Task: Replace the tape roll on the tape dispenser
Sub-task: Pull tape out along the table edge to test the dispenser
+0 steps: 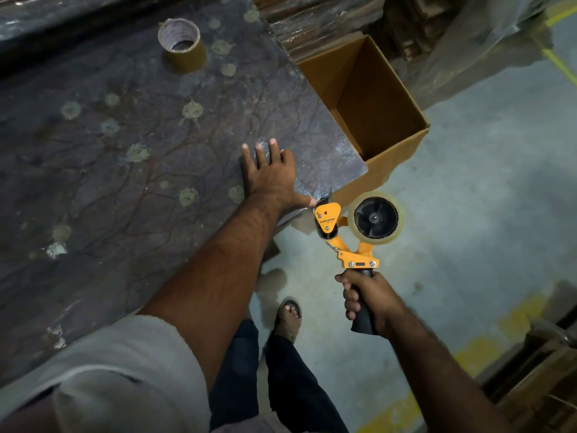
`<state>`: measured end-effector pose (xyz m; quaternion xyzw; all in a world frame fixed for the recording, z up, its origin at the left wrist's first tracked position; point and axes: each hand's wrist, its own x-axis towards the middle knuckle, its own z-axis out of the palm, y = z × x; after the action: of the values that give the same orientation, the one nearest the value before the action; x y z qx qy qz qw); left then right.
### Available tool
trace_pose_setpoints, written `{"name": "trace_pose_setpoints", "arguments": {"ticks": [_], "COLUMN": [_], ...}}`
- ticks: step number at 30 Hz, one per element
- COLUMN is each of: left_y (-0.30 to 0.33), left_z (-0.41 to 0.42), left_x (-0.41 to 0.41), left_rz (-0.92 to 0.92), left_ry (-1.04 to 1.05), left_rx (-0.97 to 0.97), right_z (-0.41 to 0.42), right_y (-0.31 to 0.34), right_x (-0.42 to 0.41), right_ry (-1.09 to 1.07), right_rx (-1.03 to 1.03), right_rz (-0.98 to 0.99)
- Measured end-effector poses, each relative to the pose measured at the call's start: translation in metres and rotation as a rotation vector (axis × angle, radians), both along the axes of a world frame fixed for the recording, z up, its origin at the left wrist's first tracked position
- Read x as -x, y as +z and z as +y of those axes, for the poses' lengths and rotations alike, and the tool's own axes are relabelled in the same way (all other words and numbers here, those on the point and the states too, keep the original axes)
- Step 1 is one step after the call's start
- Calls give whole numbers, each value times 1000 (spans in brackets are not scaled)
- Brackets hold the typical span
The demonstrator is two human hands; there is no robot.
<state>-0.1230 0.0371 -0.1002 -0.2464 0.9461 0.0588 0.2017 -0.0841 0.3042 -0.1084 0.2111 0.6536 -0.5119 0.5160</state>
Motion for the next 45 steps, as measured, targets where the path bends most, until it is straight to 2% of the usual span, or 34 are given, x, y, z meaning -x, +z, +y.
{"name": "trace_pose_setpoints", "arguments": {"ticks": [3,8,13,16,22,25,30,36,45], "left_y": [1,-3,-4,-11,-10,-8,19,80,172], "left_z": [-1,0,2,-2,-5,-10,-6,-21,-95], "left_x": [3,1,3,0,-6,-22,-48,-78,-128], "left_rz": [-1,2,-3,53,58,81,240,337,600], "left_ry": [17,29,48,62,27,22,6,193,369], "left_rx": [-7,-13,-51,-54,-89,-170,-209,-345,-323], "right_z": [-1,-6,21,25,19,24,10,-51,-161], "right_y": [-3,-10,-35,-45,-33,-16,26,96,198], "right_x": [-2,-2,-43,-62,-30,-20,-7,4,18], "right_ry": [-27,7,274,132,47,64,109,224,422], "right_rx": [17,-46,-366,-358,-379,-410,-426,-303,-159], "right_rz": [-55,48,246,225,383,443,566,729,1036]}}
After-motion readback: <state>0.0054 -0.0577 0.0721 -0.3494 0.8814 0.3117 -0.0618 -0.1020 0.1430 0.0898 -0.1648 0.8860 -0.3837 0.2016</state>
